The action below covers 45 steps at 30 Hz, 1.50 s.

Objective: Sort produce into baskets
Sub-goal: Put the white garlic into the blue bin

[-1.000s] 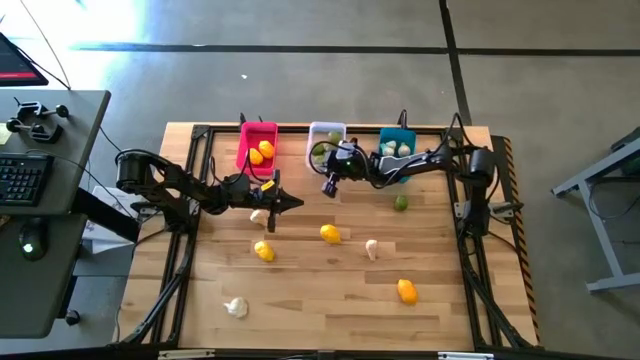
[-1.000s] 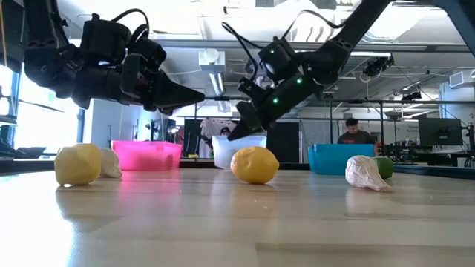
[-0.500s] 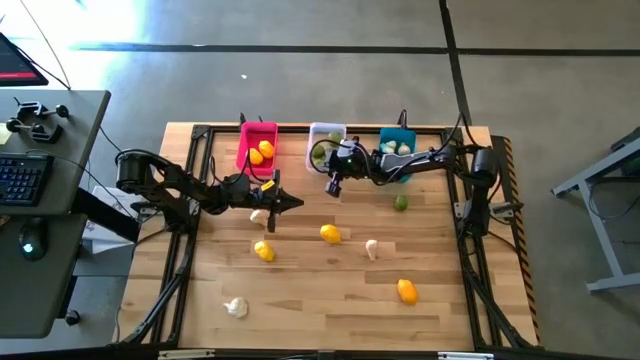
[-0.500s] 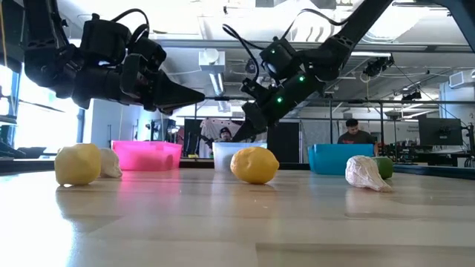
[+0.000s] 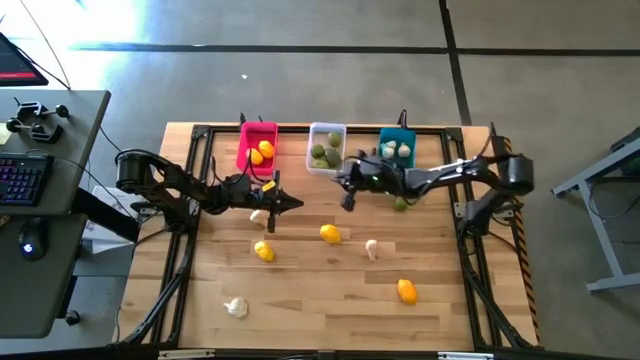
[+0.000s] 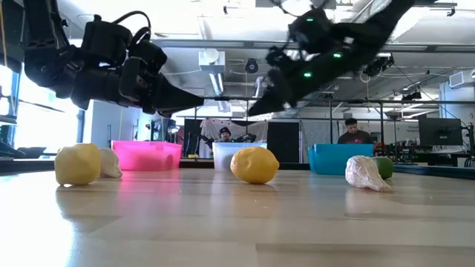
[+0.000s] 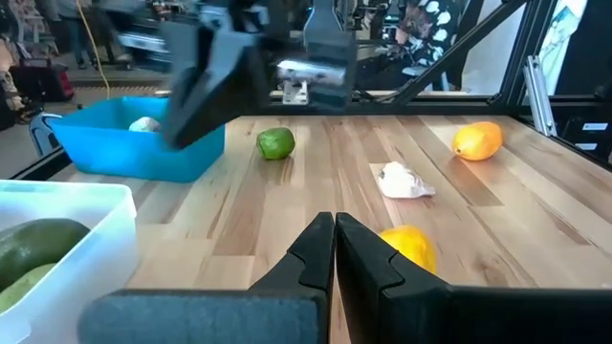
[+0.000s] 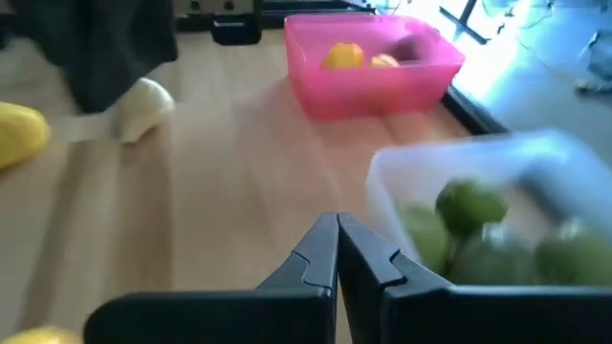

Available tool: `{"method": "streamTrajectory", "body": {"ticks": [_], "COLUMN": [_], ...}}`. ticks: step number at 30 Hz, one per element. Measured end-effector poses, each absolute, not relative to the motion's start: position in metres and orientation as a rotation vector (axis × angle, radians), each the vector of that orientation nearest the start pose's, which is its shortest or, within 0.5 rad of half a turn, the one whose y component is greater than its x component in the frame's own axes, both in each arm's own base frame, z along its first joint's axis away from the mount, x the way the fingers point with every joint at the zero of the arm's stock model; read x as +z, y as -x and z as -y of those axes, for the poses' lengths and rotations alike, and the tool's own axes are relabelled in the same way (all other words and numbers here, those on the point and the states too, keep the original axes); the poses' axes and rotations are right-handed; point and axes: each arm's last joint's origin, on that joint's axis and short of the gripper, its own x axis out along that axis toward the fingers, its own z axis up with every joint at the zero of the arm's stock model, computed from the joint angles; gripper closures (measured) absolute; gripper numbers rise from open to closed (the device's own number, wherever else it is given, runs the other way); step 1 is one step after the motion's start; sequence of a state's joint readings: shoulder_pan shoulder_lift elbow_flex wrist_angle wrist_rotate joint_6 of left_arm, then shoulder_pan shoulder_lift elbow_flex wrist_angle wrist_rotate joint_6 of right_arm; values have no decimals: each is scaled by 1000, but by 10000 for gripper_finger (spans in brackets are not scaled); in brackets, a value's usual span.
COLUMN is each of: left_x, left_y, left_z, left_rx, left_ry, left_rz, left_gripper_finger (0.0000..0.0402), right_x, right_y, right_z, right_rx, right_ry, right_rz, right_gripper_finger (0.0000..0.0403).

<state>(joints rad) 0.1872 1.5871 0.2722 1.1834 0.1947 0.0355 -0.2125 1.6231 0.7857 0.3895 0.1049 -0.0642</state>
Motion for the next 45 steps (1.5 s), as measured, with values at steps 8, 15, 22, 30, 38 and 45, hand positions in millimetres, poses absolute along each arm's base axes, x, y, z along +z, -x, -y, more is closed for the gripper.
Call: {"method": "streamTrajectory", "body": {"ticks": [8,15,22,30,38,45], "left_x": [133,140,141,142,142,142], "left_y": [-254,-282,-291,-291,-291,-291], "left_z": [-37,-27,-27,-27,-27,-27], "left_rx": [-30,-98,-102,-103,-103,-102], "left_ry": [30,-39,-43,-54,-55,-55], "left_rz": [-248,-359,-348,-340,-340,-339], "left_gripper_finger": [401,402,402,402,402,401], "right_x": [170,175,174,168,141,116], "right_y": [-267,-234,-223,-212,-215,-217], "right_z": [21,-21,-55,-81,-90,-92], "right_rx": [-325,-285,-230,-269,-282,-298], "right_ry": [-106,-233,-379,-405,-408,-367], "right_rz": [-440,-435,-465,-478,-599,-703], "right_gripper_finger": [403,403,402,326,190,164]}}
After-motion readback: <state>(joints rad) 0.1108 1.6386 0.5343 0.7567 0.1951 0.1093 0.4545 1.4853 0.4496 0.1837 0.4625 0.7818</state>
